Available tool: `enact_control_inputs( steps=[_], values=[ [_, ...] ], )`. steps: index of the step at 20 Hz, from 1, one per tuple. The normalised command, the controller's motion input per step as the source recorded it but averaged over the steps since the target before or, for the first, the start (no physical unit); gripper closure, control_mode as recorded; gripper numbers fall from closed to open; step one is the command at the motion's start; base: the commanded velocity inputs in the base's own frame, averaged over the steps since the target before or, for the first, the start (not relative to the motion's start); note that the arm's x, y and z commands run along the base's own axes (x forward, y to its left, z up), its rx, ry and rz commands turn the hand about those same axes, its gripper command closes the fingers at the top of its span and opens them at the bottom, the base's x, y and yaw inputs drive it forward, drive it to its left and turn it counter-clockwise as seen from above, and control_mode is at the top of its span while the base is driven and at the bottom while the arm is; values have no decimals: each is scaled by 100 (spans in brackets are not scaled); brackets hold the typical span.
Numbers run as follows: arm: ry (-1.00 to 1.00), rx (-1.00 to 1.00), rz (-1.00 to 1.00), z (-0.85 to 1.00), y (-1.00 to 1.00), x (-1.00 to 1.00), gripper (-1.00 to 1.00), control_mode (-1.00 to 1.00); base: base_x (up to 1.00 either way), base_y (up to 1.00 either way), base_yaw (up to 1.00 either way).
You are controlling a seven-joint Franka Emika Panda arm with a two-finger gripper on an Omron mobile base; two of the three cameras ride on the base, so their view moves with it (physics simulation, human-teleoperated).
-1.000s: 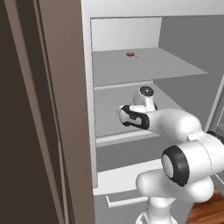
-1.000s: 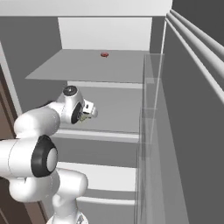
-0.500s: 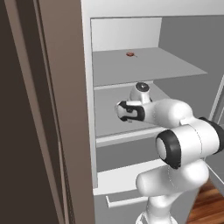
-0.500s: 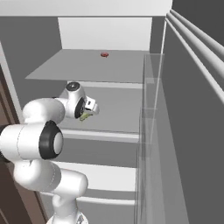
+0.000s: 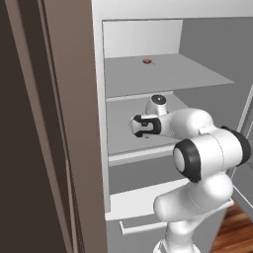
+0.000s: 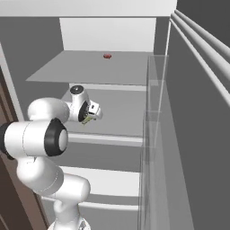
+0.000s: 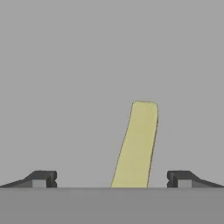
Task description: Pick the egg and butter from the fridge and place them by the bowl for mixing.
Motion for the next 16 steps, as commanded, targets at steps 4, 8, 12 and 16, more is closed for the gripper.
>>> enact_control_inputs(
  steps=[4, 8, 12, 16],
  values=[
    [5, 1, 0, -12, 0, 0, -100, -100, 0, 0, 0],
    [6, 1, 0, -12, -1, 0, 100, -100, 0, 0, 0],
    [6, 0, 0, -14, 0, 0, 100, -100, 0, 0, 0],
    [1, 0, 0, -27, 0, 0, 100, -100, 0, 0, 0]
  ],
)
